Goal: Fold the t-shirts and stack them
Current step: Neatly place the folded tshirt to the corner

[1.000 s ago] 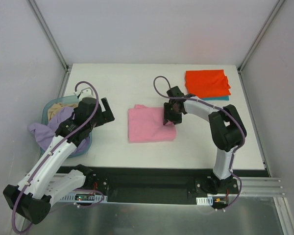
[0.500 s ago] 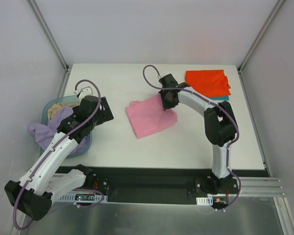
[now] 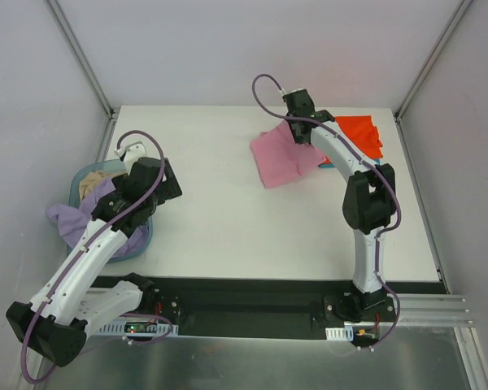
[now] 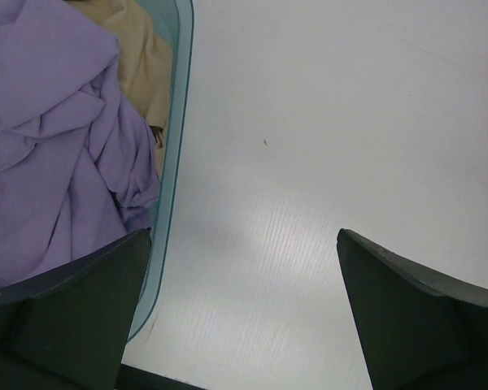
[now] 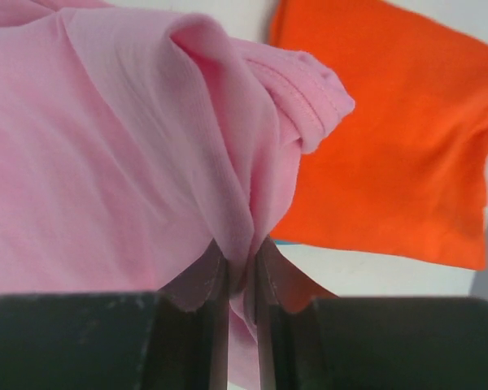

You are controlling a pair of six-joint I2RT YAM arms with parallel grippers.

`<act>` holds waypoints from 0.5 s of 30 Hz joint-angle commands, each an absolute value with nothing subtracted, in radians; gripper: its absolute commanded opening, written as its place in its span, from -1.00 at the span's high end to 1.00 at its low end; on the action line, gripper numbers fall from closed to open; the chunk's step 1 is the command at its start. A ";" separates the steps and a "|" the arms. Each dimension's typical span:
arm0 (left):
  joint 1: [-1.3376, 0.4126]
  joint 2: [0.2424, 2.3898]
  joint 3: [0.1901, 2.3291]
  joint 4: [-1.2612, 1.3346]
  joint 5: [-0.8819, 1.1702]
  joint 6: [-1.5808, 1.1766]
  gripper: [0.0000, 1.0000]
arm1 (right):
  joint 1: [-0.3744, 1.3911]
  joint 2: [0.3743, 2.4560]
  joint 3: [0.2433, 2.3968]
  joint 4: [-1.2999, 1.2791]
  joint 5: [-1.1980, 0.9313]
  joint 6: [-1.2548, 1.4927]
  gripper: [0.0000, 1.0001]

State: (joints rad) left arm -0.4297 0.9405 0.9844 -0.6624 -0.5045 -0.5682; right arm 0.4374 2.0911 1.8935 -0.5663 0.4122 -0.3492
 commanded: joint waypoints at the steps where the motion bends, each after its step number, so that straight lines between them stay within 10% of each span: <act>1: -0.411 0.937 1.022 -0.698 -0.581 -0.566 -0.99 | 0.376 2.109 2.015 -0.557 0.477 -0.469 0.99; 15: -0.370 1.046 1.058 -0.699 -0.595 -0.549 -0.99 | 0.285 2.137 2.201 -0.549 0.580 -0.549 0.99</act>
